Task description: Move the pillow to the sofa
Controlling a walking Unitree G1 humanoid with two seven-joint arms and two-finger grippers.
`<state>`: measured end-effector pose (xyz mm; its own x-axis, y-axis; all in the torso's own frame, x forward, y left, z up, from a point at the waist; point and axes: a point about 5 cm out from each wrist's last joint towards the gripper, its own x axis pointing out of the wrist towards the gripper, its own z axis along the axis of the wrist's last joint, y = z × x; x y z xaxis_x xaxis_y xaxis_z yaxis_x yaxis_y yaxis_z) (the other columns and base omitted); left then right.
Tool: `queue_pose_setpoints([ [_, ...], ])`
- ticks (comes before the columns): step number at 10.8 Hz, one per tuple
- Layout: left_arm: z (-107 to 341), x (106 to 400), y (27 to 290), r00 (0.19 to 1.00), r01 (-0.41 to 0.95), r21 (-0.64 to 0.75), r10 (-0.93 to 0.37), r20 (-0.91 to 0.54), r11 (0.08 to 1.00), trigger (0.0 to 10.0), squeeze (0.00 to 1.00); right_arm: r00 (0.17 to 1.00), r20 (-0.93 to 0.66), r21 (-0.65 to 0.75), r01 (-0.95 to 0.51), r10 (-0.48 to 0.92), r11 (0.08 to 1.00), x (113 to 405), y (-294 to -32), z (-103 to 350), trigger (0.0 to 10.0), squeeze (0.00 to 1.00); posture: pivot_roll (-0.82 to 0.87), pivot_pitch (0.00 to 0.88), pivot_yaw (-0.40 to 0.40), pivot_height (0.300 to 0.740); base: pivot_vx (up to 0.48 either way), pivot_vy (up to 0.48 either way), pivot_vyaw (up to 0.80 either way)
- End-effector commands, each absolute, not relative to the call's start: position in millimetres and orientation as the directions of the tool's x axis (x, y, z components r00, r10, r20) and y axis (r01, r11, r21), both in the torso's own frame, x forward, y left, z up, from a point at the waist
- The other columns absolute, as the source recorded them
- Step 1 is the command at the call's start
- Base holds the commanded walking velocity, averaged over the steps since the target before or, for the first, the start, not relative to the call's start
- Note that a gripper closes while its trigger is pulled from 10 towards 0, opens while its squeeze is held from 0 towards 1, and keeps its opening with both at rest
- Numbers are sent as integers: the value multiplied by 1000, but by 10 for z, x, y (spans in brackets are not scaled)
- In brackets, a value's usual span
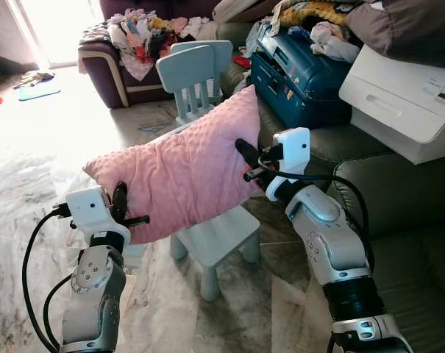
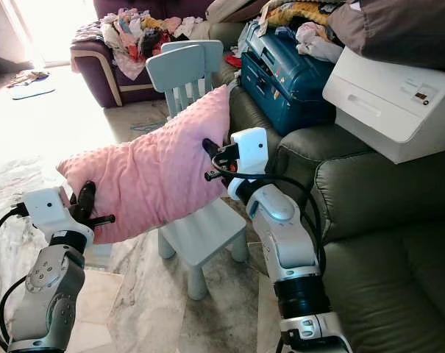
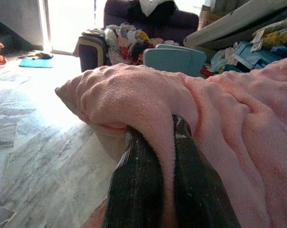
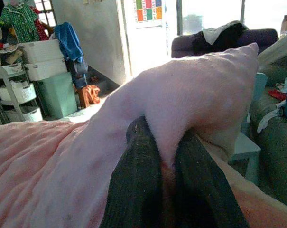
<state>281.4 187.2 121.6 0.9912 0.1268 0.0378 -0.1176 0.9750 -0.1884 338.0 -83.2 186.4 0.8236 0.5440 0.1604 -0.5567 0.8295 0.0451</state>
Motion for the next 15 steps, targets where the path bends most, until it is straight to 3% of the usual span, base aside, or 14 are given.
queue_pose_setpoints([
  [1,1254,2839,1862,990,-117,-181,129,54,977,10000,0,810,195,29,-569,553,822,3368,-798,1952,10000,0,-205,37,43,740,0,0,0],
  [15,1183,2788,1840,995,-91,-161,97,30,983,10000,0,819,179,23,-557,545,830,3368,-822,1896,10000,0,-207,41,44,740,0,0,-51],
])
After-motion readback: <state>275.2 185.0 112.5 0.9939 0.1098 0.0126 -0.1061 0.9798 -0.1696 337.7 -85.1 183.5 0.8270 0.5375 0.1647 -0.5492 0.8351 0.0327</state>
